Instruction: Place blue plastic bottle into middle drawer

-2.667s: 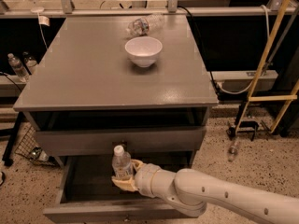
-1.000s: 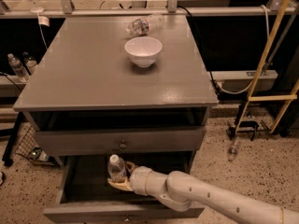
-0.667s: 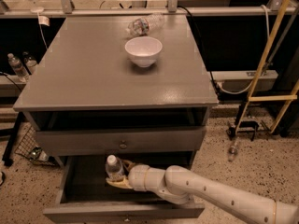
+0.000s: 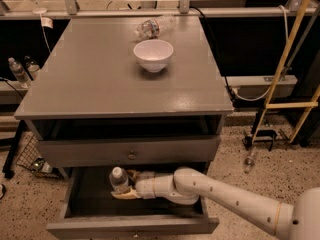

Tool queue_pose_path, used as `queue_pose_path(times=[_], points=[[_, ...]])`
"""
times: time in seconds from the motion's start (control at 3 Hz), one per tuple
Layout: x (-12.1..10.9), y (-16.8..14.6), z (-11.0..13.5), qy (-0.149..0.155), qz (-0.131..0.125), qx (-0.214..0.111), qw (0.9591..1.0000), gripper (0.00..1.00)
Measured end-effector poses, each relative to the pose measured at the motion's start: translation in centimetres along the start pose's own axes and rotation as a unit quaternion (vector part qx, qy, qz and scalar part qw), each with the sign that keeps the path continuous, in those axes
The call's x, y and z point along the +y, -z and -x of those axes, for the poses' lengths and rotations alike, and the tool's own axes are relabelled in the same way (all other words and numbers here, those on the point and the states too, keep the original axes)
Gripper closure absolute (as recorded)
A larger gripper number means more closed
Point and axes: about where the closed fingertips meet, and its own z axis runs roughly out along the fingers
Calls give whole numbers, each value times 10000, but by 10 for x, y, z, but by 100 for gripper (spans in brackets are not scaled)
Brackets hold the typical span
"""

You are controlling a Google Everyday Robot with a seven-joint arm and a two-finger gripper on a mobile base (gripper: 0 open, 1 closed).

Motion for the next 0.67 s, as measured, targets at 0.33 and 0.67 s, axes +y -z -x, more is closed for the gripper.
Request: queue_pose_path(times=[0.33,0.67], points=[[1,-10,-4,15,425,-109,9990,100],[5,-18,-8,8,696,-77,9975,100]])
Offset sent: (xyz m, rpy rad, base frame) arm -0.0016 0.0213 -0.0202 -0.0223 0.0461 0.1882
